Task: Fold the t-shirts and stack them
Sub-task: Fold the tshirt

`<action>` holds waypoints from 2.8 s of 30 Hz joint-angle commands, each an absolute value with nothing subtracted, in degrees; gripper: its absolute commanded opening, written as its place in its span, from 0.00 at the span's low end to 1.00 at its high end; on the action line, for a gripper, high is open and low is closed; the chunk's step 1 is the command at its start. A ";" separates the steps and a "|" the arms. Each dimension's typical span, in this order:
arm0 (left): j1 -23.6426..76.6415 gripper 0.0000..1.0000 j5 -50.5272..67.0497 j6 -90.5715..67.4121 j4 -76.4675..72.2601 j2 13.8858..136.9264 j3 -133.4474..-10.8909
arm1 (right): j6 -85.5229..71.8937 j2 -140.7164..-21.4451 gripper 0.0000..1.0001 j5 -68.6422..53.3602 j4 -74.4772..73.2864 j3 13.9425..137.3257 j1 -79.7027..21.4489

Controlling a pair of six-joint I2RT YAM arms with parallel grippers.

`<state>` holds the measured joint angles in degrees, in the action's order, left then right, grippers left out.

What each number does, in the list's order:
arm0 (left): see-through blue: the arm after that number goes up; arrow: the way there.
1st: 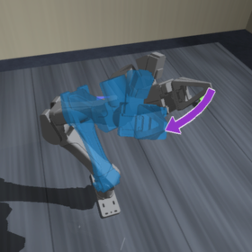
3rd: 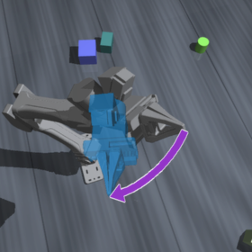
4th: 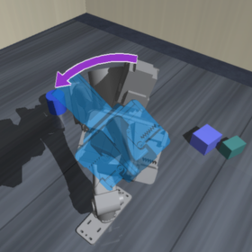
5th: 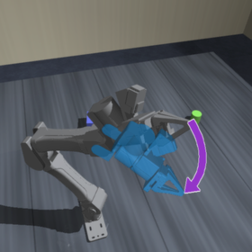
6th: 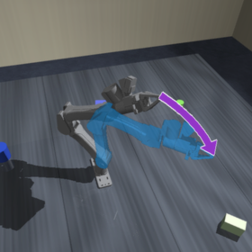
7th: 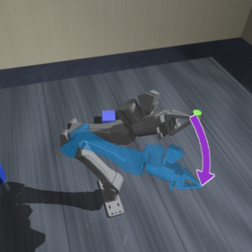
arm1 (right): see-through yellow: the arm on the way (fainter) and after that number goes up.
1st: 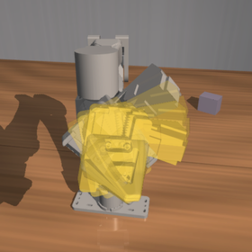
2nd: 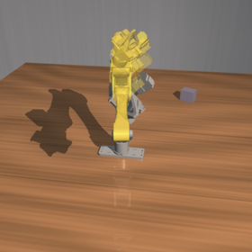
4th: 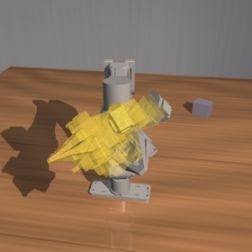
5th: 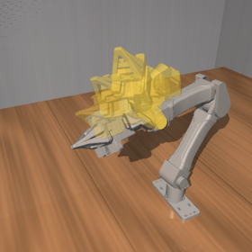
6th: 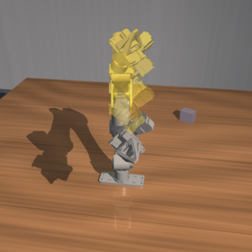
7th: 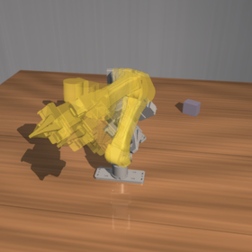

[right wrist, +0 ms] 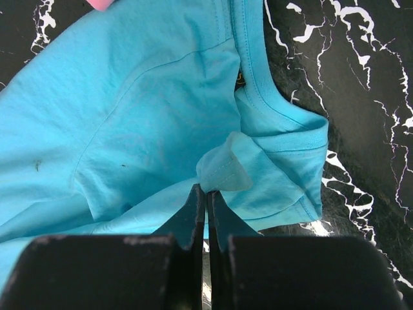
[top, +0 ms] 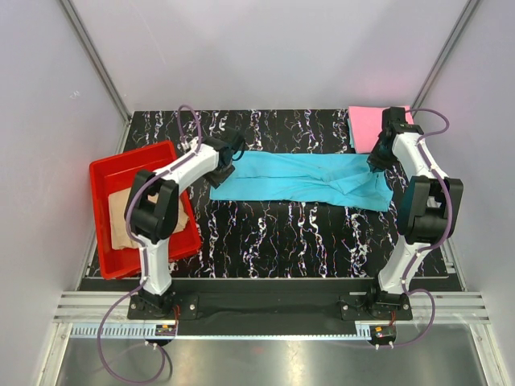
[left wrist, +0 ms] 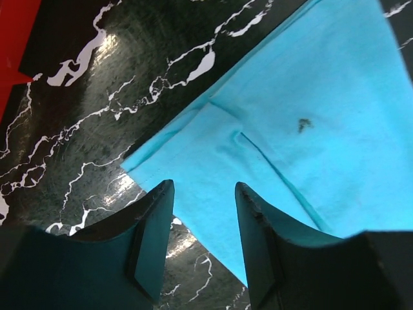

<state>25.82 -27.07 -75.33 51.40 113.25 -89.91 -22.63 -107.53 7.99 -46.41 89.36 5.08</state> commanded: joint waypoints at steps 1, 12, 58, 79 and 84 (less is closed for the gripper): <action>25.93 0.48 -28.56 -76.90 52.03 114.52 -89.38 | -21.27 -105.73 0.01 10.11 -46.76 91.41 5.27; 26.10 0.48 -34.01 -79.01 60.63 122.34 -96.05 | -19.07 -106.35 0.07 10.20 -46.58 92.19 5.36; 26.10 0.48 -34.02 -76.64 61.79 122.26 -97.38 | -53.09 -105.12 0.46 -10.37 -28.39 71.46 4.75; 26.10 0.47 -33.22 -77.34 61.52 121.11 -97.21 | -57.22 -105.29 0.41 -9.93 -27.60 68.29 4.31; 26.10 0.47 -32.96 -77.35 61.26 120.85 -96.86 | -57.83 -105.38 0.19 -11.25 -24.96 67.76 4.31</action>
